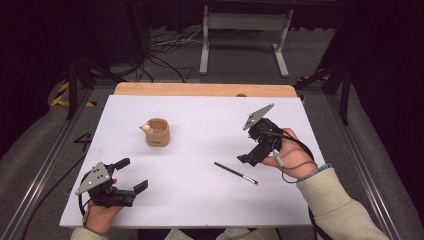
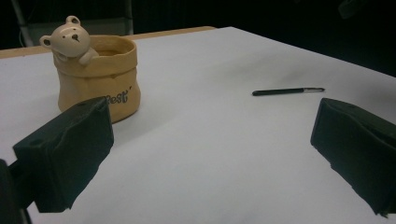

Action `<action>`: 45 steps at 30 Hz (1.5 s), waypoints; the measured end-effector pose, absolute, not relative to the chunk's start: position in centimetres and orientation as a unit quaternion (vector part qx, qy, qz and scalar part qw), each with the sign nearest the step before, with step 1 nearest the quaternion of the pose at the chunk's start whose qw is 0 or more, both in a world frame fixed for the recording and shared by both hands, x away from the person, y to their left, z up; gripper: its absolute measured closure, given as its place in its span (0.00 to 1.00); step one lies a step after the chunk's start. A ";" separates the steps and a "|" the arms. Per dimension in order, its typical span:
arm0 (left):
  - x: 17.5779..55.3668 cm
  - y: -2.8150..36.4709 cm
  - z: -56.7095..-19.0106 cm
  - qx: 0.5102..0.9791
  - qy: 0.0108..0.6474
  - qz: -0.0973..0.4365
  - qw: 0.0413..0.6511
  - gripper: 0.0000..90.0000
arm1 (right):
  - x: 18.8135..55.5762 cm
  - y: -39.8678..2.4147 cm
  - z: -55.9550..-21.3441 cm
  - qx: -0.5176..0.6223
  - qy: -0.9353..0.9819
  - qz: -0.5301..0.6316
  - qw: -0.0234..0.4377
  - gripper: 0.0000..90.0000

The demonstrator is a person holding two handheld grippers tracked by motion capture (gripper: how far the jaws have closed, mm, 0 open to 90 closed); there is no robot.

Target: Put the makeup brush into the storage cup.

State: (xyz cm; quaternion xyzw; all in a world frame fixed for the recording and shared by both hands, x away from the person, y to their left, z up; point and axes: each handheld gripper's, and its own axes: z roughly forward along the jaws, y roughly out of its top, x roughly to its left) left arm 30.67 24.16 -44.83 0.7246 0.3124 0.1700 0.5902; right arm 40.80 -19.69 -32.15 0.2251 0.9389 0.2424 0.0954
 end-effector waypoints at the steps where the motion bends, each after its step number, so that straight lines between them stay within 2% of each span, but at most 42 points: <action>1: 30.7 24.2 -44.8 0.726 0.309 0.172 0.589 0.00 | 40.9 -19.6 -32.2 0.225 0.941 0.236 0.093 0.03; 9: 30.6 24.2 -44.8 0.724 0.312 0.169 0.591 0.00 | 41.4 -18.9 -32.6 0.222 0.952 0.197 0.081 0.05; 21: 30.7 24.1 -44.8 0.725 0.309 0.167 0.593 0.00 | 41.8 -18.2 -34.0 0.225 0.960 0.157 0.053 0.15; 34: 30.8 23.8 -44.8 0.725 0.309 0.166 0.592 0.00 | 42.2 -17.5 -36.5 0.229 0.965 0.121 0.040 0.19; 45: 30.8 23.9 -44.8 0.726 0.311 0.165 0.591 0.00 | 42.3 -16.8 -38.7 0.229 0.968 0.100 0.021 0.31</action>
